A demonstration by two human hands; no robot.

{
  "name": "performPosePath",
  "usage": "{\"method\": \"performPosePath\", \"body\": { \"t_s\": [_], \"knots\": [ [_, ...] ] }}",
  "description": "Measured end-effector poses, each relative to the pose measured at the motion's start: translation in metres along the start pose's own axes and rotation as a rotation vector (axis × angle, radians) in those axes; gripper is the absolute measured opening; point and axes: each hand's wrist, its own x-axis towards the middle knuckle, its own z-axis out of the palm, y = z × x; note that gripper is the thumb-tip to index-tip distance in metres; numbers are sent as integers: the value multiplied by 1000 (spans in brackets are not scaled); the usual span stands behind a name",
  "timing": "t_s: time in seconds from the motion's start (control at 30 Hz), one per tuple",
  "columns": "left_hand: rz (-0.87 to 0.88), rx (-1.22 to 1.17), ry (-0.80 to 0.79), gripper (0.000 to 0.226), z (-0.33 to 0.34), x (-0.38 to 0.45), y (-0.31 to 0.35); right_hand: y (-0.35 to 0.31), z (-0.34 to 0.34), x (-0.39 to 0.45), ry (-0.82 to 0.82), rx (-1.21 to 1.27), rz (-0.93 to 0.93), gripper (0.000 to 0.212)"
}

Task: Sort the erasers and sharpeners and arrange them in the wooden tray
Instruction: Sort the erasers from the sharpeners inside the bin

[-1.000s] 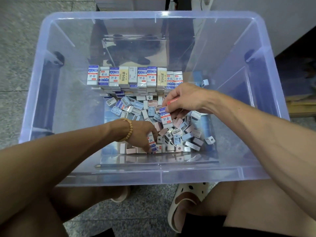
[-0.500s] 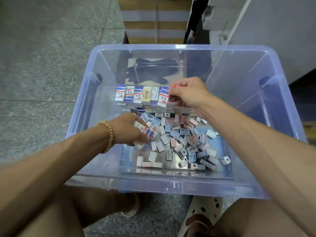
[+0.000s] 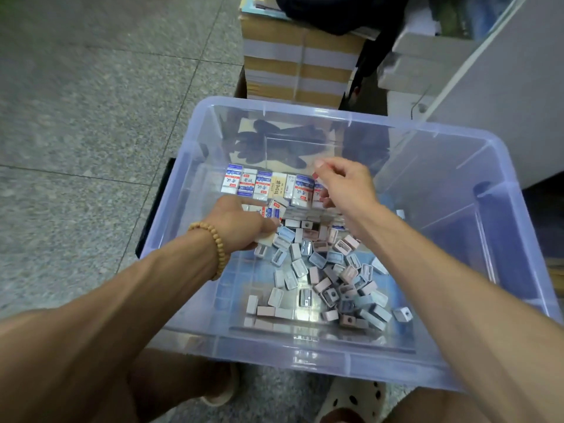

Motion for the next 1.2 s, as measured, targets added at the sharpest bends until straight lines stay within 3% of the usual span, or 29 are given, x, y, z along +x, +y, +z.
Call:
{"method": "performPosePath", "body": {
  "t_s": [0.1,0.23,0.33,0.57,0.73,0.9,1.0,1.07,1.2],
  "knots": [
    [-17,-72,24,22,-2,0,1,3,-3,-2,-71,-73,101,26],
    [-80,-127,28,27,-6,-3,-5,-8,3,0,16,-56,93,14],
    [-130,-190,27,31,-12,-6,-10,-19,22,4,-21,-27,107,12],
    [-128,-180,14,28,-16,-21,-23,-18,82,15,-64,-70,65,24],
    [-125,-190,19,29,-17,-20,-22,-15,87,16,-36,-156,-2,28],
    [-140,-257,23,29,-14,-18,-17,-18,45,-5,-208,-189,-70,29],
    [-121,-328,-1,31,-13,-18,-11,-15,28,-15,-478,-135,42,11],
    [-102,-339,-5,31,-12,-17,-9,-14,28,-15,-542,-82,76,3],
    [-98,-332,25,24,-11,-16,-11,-16,35,2,-326,-121,73,9]
  ]
}}
